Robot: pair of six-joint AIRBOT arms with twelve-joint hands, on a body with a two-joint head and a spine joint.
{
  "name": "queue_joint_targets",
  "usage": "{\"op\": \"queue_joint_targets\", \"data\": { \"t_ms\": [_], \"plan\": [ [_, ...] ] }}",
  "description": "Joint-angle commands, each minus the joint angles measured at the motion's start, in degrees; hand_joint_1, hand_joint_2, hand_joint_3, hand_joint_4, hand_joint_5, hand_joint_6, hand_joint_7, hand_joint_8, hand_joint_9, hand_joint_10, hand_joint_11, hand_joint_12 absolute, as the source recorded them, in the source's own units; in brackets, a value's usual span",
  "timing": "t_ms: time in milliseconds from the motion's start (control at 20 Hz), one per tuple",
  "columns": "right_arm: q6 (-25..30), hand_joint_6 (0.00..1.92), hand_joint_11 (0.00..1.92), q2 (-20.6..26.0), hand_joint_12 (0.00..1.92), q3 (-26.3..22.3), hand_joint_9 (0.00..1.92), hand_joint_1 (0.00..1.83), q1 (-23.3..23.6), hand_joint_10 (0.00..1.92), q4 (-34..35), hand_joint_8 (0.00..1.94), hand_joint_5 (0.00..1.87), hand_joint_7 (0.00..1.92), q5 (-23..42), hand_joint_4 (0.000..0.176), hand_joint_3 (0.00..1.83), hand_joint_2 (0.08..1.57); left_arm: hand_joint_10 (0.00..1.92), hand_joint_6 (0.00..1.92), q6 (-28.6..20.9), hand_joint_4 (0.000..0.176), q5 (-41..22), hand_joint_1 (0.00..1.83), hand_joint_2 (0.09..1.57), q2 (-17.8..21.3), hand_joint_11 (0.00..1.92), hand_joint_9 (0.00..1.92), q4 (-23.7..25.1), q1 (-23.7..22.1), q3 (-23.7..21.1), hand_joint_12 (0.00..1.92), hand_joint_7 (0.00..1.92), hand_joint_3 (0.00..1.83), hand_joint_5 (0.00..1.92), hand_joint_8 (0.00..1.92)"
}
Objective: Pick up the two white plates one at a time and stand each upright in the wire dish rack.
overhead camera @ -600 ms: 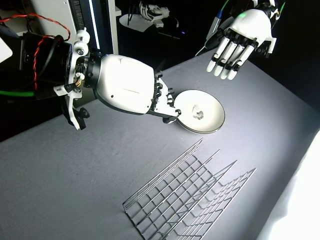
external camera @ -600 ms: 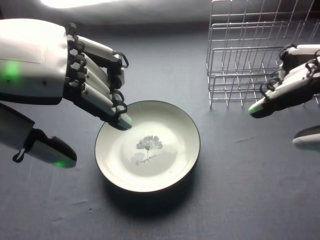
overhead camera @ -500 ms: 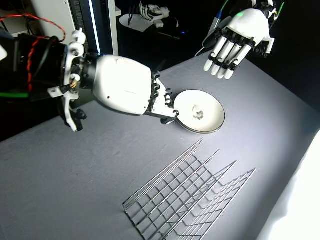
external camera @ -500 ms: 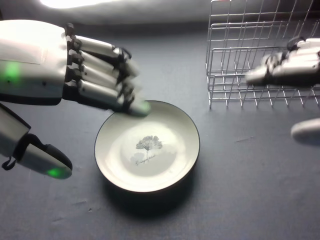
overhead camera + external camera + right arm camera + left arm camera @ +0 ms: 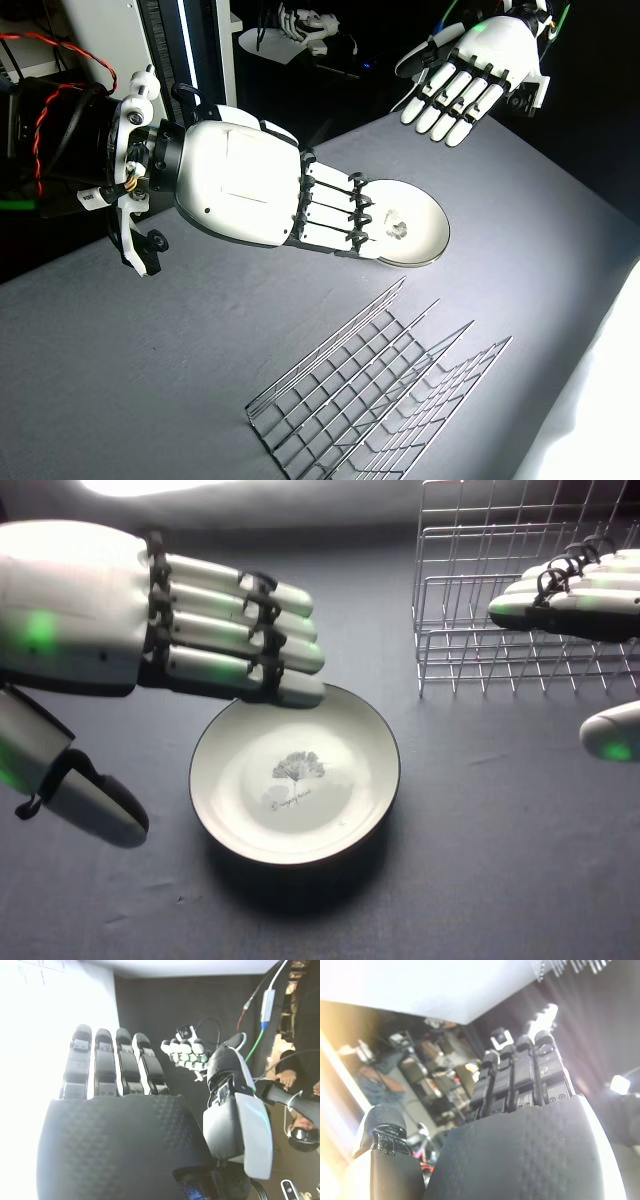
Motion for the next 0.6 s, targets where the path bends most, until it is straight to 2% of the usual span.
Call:
{"op": "queue_joint_targets", "data": {
  "t_ms": [0,200,300,400,550],
  "plan": [
    [0.03,0.00,0.00,0.22,0.00,-0.12,0.00,0.00,0.32,0.00,2.00,0.00,0.00,0.00,6.14,0.000,0.00,1.20,0.00,0.00,0.05,0.000,-1.69,0.00,1.08,0.20,0.00,0.00,-4.07,-0.02,0.32,0.00,0.00,0.02,0.00,0.00],
    [-0.13,0.00,0.00,0.24,0.00,-0.12,0.00,0.00,0.09,0.00,1.41,0.00,0.00,0.00,6.95,0.000,0.00,1.18,0.00,0.00,-0.08,0.000,-2.49,0.00,1.08,0.34,0.00,0.00,-1.36,2.64,1.00,0.00,0.00,0.01,0.00,0.00],
    [-0.16,0.00,0.00,0.23,0.00,-0.13,0.00,0.00,0.11,0.00,1.39,0.00,0.00,0.00,7.21,0.000,0.00,1.17,0.00,0.00,2.17,0.000,-4.20,0.00,1.07,-0.28,0.00,0.00,-0.73,5.00,2.17,0.00,0.00,0.01,0.00,0.00],
    [-0.19,0.00,0.00,0.23,0.00,-0.13,0.00,0.00,0.12,0.00,1.39,0.00,0.00,0.00,7.23,0.000,0.00,1.16,0.00,0.00,3.29,0.000,-4.51,0.00,1.10,-1.94,0.00,0.00,1.36,7.00,4.54,0.00,0.00,0.02,0.00,0.00],
    [-0.19,0.00,0.00,0.20,0.00,-0.13,0.00,0.00,0.12,0.00,1.35,0.00,0.00,0.00,7.24,0.000,0.00,1.18,0.00,0.00,3.31,0.000,-5.45,0.00,1.09,-4.60,0.00,0.00,1.35,9.58,8.65,0.00,0.00,0.02,0.00,0.00]
  ]
}}
